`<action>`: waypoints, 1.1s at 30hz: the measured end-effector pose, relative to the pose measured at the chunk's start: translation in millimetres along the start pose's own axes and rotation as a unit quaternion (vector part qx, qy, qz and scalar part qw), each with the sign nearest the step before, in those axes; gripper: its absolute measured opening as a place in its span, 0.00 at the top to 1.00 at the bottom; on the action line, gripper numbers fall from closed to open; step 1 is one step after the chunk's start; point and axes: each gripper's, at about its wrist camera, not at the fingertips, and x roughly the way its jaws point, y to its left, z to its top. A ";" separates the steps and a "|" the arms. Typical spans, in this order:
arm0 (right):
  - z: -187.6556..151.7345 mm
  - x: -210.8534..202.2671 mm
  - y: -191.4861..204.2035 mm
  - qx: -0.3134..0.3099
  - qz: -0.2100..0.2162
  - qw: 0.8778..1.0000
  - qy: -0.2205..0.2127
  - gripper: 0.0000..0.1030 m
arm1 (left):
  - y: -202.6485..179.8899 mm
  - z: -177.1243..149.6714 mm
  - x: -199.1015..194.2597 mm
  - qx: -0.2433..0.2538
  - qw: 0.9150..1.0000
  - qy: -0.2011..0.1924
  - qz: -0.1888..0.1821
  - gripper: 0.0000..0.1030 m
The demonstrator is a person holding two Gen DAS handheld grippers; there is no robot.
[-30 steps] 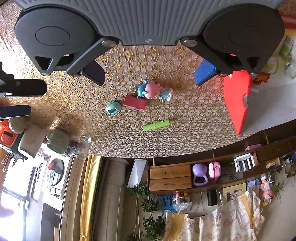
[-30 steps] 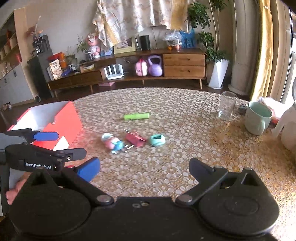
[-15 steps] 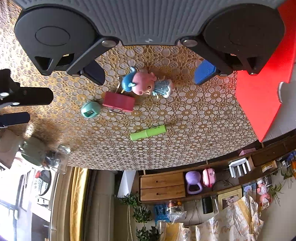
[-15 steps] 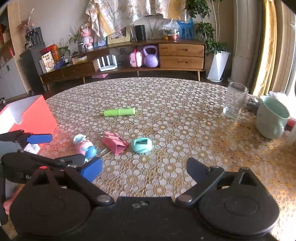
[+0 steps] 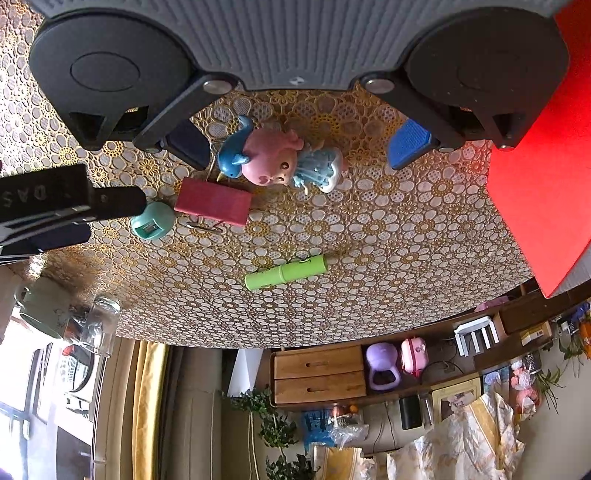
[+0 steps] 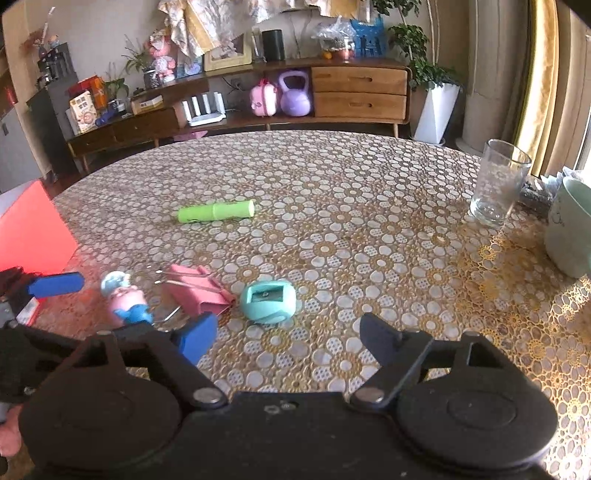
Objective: Organize rigid objects
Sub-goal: 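Grasp the pink-haired doll figurine with left tool while right tool grasps teal sharpener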
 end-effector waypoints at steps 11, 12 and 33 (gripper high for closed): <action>-0.3 19.8 7.1 0.001 -0.010 1.000 -0.004 0.28 | 1.8 -3.8 13.5 0.004 1.000 -0.006 -0.005 0.04; -0.8 20.2 8.6 -0.002 -0.013 1.000 -0.006 0.30 | 2.1 -3.9 14.2 0.003 1.000 -0.006 -0.007 0.05; -2.1 -17.9 21.0 -0.014 -0.014 1.000 -0.020 0.63 | 1.6 -5.2 -11.2 0.000 1.000 -0.003 -0.013 0.24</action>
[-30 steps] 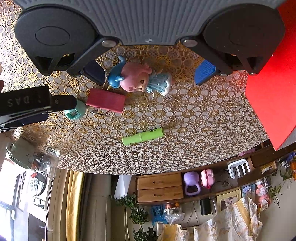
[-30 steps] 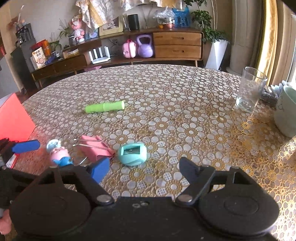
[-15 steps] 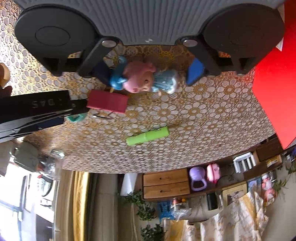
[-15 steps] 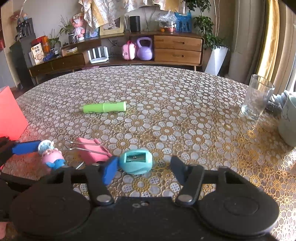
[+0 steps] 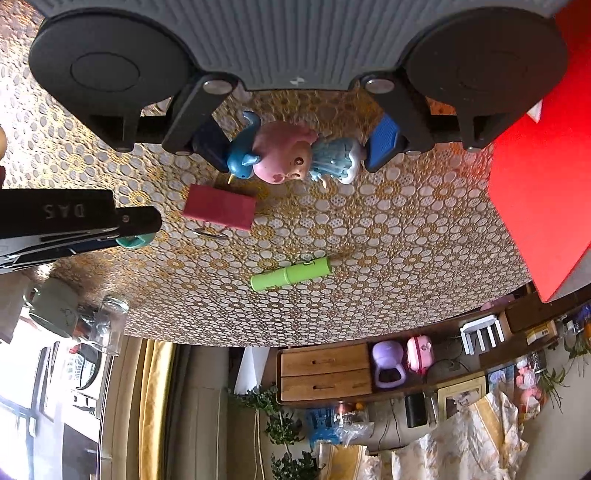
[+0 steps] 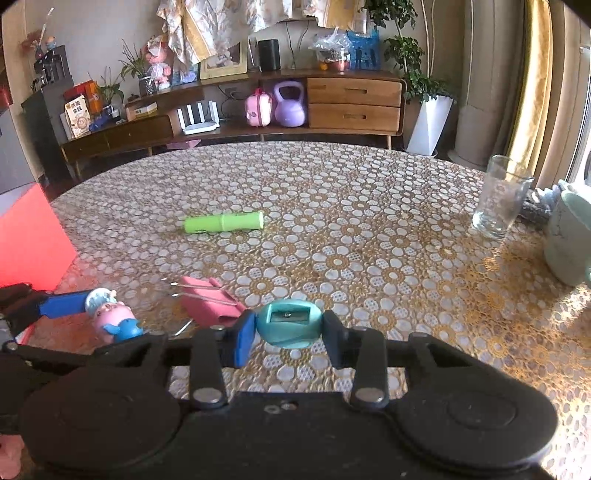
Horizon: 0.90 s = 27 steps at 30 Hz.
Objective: Organize rigid objects
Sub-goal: 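Grasp the pink-haired doll figurine with left tool while right tool grasps teal sharpener, then lift the doll with left tool while right tool lifts the sharpener toward the red box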
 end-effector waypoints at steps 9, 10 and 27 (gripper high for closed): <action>-3.7 -64.5 28.3 -0.020 0.019 1.000 0.004 0.63 | -6.3 3.9 -54.6 0.001 1.000 -0.001 -0.023 0.24; -3.4 -72.4 31.9 -0.021 0.022 1.000 0.004 0.63 | -6.0 4.4 -60.3 0.000 1.000 -0.001 -0.025 0.24; -7.1 -171.5 103.0 -0.031 0.064 0.997 -0.022 0.63 | 37.1 6.6 -178.6 -0.018 0.999 -0.029 -0.020 0.24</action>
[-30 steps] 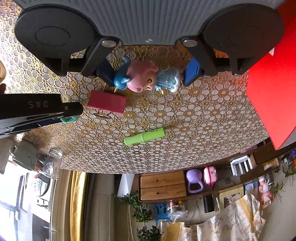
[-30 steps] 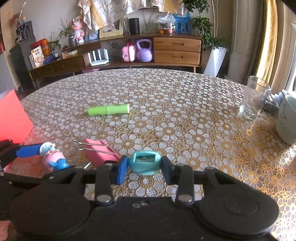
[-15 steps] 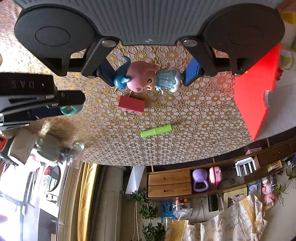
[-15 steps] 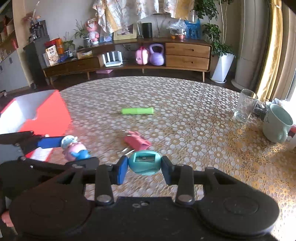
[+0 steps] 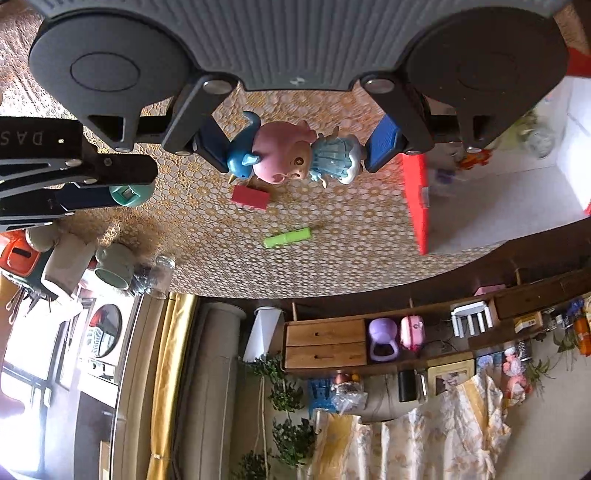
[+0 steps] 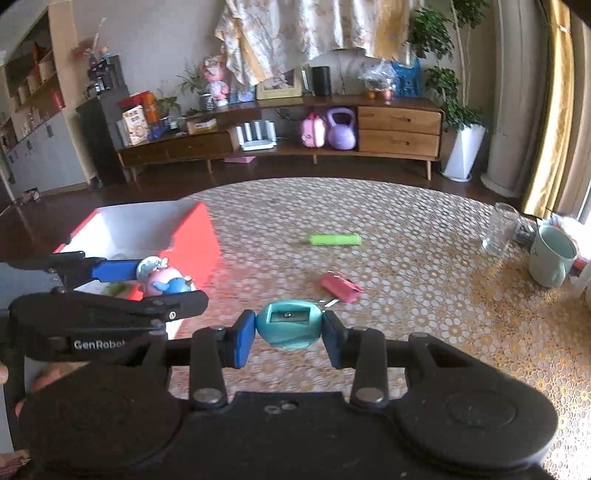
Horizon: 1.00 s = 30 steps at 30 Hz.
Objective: Organize rigid objects
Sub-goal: 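Lift the doll with left tool while right tool lifts the sharpener toward the red box, then lower the doll into the red box with left tool while right tool lowers the sharpener in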
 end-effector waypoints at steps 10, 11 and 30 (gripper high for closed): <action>13.4 -7.1 63.0 -0.037 0.028 0.999 -0.005 0.63 | 49.8 -3.4 -48.7 -0.009 1.000 -0.006 0.013 0.24; 14.7 -5.6 69.1 -0.038 0.032 0.999 -0.004 0.63 | 55.4 -4.5 -52.5 -0.008 1.000 -0.007 0.015 0.24; 50.2 56.3 167.6 -0.093 0.075 0.993 0.005 0.63 | 177.4 0.3 -77.5 -0.020 0.996 -0.012 0.083 0.24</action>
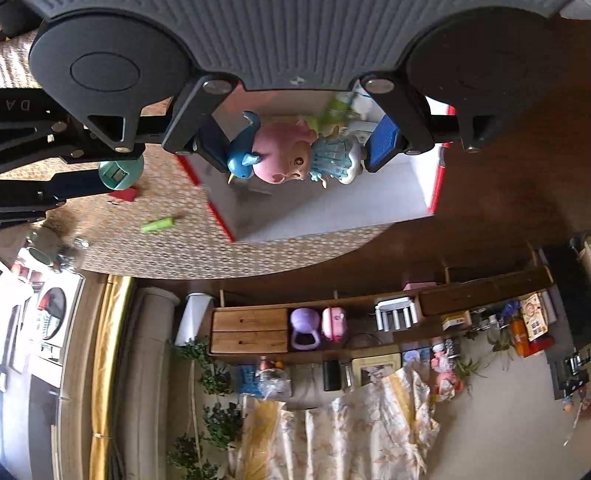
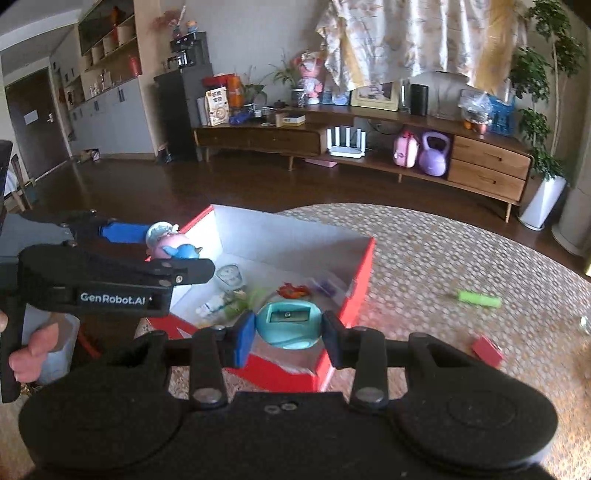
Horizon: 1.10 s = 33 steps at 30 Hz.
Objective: Organize rigid objects
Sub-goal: 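Lower the doll into the red box with left tool while right tool lowers the sharpener in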
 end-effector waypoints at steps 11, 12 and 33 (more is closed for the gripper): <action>11.4 63.5 16.1 -0.039 -0.011 0.999 0.035 0.63 | 47.1 10.2 62.3 -0.026 0.998 0.036 0.039 0.24; 10.3 72.1 17.2 -0.044 -0.012 0.998 0.042 0.63 | 50.5 10.3 68.0 -0.031 0.998 0.040 0.042 0.24; -5.3 146.3 27.9 -0.054 -0.021 0.992 0.116 0.63 | 61.3 -16.0 146.1 -0.019 0.983 0.175 0.046 0.24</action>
